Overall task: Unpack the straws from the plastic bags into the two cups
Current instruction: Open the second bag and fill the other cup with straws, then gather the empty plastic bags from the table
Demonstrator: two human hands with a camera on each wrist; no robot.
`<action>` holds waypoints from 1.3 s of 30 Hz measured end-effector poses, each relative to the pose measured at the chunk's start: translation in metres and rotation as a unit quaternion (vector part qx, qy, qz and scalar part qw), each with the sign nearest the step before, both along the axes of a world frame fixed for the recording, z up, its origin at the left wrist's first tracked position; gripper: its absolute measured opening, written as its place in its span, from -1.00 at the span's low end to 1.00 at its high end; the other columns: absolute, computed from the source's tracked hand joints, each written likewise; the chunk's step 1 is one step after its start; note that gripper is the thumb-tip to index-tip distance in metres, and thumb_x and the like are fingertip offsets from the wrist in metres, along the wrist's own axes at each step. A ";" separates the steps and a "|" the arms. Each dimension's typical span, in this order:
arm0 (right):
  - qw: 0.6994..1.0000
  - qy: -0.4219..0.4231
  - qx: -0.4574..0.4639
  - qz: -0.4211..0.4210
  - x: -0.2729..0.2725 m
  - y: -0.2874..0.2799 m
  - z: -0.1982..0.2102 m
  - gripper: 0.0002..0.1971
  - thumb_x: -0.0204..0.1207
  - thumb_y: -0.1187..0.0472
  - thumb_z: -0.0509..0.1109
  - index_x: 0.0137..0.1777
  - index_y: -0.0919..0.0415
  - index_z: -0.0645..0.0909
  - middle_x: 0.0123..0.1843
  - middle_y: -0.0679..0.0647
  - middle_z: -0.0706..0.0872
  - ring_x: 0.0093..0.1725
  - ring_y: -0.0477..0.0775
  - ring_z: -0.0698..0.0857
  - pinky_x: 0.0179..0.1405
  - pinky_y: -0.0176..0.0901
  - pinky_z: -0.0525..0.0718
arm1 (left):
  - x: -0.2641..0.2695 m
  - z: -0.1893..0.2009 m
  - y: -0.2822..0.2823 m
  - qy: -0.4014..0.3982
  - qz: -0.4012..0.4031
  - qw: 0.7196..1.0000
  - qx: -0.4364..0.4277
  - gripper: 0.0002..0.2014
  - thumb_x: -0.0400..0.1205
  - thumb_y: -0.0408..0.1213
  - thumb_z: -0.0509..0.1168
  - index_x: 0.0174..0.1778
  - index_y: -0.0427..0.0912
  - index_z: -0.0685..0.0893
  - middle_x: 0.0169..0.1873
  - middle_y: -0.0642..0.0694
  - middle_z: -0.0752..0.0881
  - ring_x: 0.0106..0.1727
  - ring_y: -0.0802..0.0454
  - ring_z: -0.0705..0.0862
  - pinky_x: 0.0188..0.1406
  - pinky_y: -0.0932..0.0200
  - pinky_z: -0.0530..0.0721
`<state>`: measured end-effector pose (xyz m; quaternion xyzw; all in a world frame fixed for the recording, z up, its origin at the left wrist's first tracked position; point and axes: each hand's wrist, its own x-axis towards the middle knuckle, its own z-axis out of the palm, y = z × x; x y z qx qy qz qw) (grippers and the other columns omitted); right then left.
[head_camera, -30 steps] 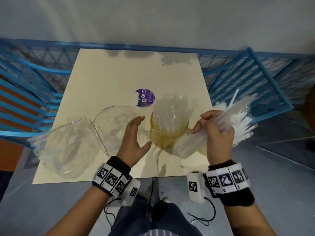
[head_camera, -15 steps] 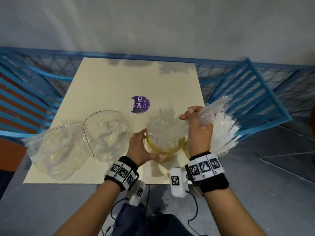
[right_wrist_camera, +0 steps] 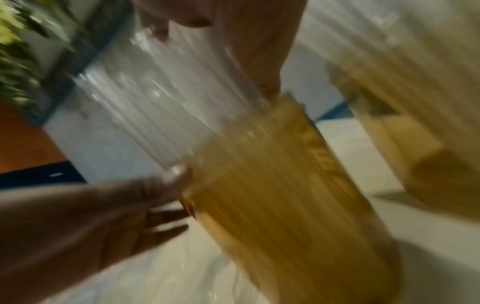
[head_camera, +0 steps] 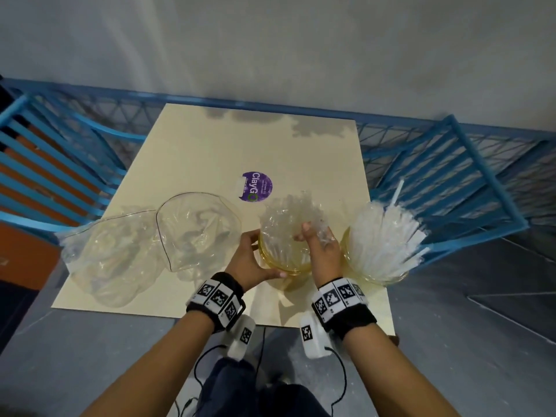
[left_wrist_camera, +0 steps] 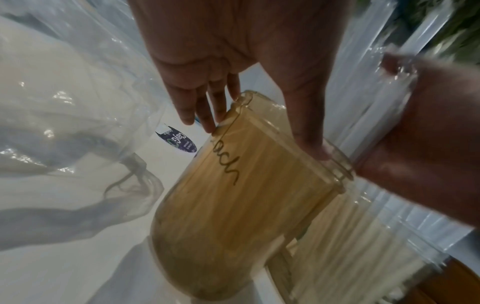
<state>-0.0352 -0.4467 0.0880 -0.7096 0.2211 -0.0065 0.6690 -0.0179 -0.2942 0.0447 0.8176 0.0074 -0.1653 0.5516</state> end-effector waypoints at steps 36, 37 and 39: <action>0.920 0.162 -0.326 0.147 0.065 0.218 -0.080 0.56 -0.08 -0.25 0.68 0.57 0.05 -0.53 0.72 0.02 -0.28 0.69 0.19 0.00 0.61 0.33 0.11 | 0.071 -0.054 0.364 0.082 0.118 0.966 0.214 -0.05 0.32 -0.12 0.57 0.58 -0.09 0.21 0.56 -0.27 0.24 0.57 -0.17 0.23 0.56 -0.08 0.25; 0.923 0.185 -0.306 0.141 0.074 0.220 -0.089 0.47 0.06 -0.13 0.68 0.56 -0.03 -0.54 0.73 0.03 -0.09 0.65 0.24 0.19 0.56 0.28 0.23 | 0.071 -0.062 0.363 0.092 0.114 0.968 0.203 -0.11 0.37 -0.15 0.55 0.57 -0.11 0.23 0.55 -0.26 0.27 0.55 -0.16 0.26 0.54 -0.03 0.26; 0.925 0.208 -0.292 0.122 0.081 0.219 -0.105 0.23 0.29 0.04 0.58 0.57 -0.20 -0.44 0.65 0.05 0.29 0.47 0.27 0.50 0.46 0.21 0.36 | 0.074 -0.072 0.360 0.103 0.112 0.968 0.197 -0.17 0.40 -0.17 0.52 0.56 -0.14 0.27 0.52 -0.26 0.31 0.54 -0.14 0.28 0.51 0.02 0.26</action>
